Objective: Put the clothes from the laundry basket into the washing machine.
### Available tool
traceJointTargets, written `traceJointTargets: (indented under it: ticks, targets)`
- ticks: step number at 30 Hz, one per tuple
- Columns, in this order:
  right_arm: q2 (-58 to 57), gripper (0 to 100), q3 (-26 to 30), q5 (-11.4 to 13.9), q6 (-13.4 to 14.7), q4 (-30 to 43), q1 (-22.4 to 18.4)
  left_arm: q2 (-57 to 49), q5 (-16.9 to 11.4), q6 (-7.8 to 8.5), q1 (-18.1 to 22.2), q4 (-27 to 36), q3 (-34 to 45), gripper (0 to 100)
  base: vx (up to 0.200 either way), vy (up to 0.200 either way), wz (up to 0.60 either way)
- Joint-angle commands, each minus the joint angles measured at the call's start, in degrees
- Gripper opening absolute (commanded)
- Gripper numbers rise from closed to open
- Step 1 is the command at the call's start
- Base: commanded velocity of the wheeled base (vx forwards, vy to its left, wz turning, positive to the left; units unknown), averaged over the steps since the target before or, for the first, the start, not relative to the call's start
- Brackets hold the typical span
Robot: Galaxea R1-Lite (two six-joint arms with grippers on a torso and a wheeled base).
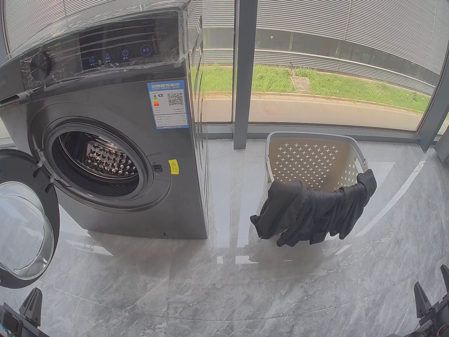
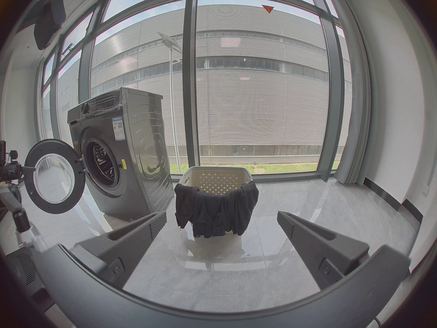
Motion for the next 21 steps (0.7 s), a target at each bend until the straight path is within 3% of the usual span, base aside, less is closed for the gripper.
traceJointTargets:
  ticks: [1, 7, 19, 21]
  targets:
    - [-0.7, 100, 0.7, 0.0, 0.0, 0.0, 0.0, -1.0, -0.4, 0.35, 0.0, -0.1, 1.0, 0, 0.000, 0.000, 0.00]
    - [-0.7, 100, 0.7, 0.0, 0.0, 0.0, 0.0, -1.0, -0.4, -0.27, 0.0, -0.1, 1.0, 0, 0.000, 0.000, 0.00]
    - [-0.7, 100, 0.7, 0.0, 0.0, 0.0, 0.0, -1.0, -0.5, -0.09, 0.0, -0.1, 1.0, 0, 0.200, 0.000, 0.00]
    - [-0.7, 100, 0.7, 0.0, 0.0, 0.0, 0.0, -1.0, -0.4, -0.18, -0.1, -0.1, 1.0, 0, 0.000, 0.000, 0.00]
